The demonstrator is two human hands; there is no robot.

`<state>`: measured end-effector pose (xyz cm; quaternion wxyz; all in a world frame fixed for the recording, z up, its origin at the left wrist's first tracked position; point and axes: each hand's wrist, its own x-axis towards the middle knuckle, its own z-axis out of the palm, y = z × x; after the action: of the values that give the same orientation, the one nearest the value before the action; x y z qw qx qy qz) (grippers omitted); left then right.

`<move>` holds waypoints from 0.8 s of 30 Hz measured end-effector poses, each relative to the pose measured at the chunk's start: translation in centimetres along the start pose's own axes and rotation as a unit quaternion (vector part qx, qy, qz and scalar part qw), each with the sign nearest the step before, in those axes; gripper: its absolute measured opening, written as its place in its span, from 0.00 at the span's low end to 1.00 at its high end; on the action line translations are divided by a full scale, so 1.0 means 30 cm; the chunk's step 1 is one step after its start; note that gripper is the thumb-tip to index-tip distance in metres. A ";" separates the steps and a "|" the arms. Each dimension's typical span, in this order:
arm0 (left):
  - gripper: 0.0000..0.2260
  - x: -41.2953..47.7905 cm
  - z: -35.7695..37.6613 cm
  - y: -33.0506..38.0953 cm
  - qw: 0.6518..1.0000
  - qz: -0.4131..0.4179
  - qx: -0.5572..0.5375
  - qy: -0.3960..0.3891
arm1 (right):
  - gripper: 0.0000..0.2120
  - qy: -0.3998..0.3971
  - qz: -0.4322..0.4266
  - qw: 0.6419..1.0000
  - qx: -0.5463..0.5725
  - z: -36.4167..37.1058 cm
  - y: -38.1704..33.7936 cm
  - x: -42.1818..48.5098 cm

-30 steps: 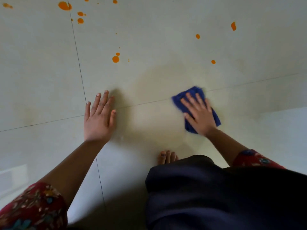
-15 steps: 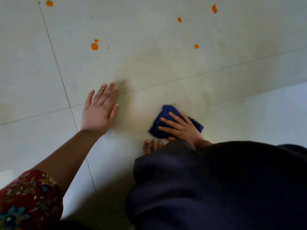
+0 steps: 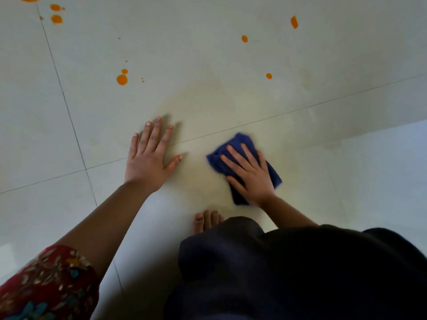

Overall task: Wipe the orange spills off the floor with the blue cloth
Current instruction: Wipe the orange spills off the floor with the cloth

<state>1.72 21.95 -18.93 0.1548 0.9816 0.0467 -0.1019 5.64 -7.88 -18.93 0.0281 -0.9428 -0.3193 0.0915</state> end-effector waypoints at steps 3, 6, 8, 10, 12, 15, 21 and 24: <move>0.35 0.020 0.022 0.014 1.000 -0.015 0.008 0.002 | 0.28 0.019 0.241 0.970 0.034 -0.012 0.149 -0.075; 0.35 0.023 0.031 0.018 1.000 -0.015 0.007 0.018 | 0.28 0.023 0.430 0.901 0.058 -0.065 0.266 0.092; 0.35 0.019 0.032 0.017 1.000 -0.015 0.007 0.022 | 0.28 0.039 0.453 0.888 0.064 -0.101 0.287 0.254; 0.35 0.022 0.033 0.019 1.000 -0.016 0.010 0.019 | 0.27 0.049 0.419 0.905 0.054 -0.106 0.252 0.410; 0.35 0.024 0.033 0.020 1.000 -0.020 0.013 0.017 | 0.27 0.061 0.321 0.945 0.024 -0.079 0.126 0.497; 0.34 0.018 0.018 0.018 1.000 -0.020 -0.013 0.013 | 0.26 0.057 0.086 0.995 -0.001 -0.040 -0.072 0.379; 0.29 -0.038 -0.020 -0.053 0.983 -0.118 -0.103 0.095 | 0.25 0.040 0.117 0.992 0.008 -0.062 0.104 0.351; 0.30 -0.058 -0.025 -0.101 0.976 -0.165 -0.104 0.101 | 0.26 0.040 0.205 0.978 0.018 -0.106 0.048 0.580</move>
<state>-0.19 24.95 -18.74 0.2317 0.9440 0.2340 -0.0211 20.68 1.54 -18.65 0.0387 -0.9905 -0.1159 0.0629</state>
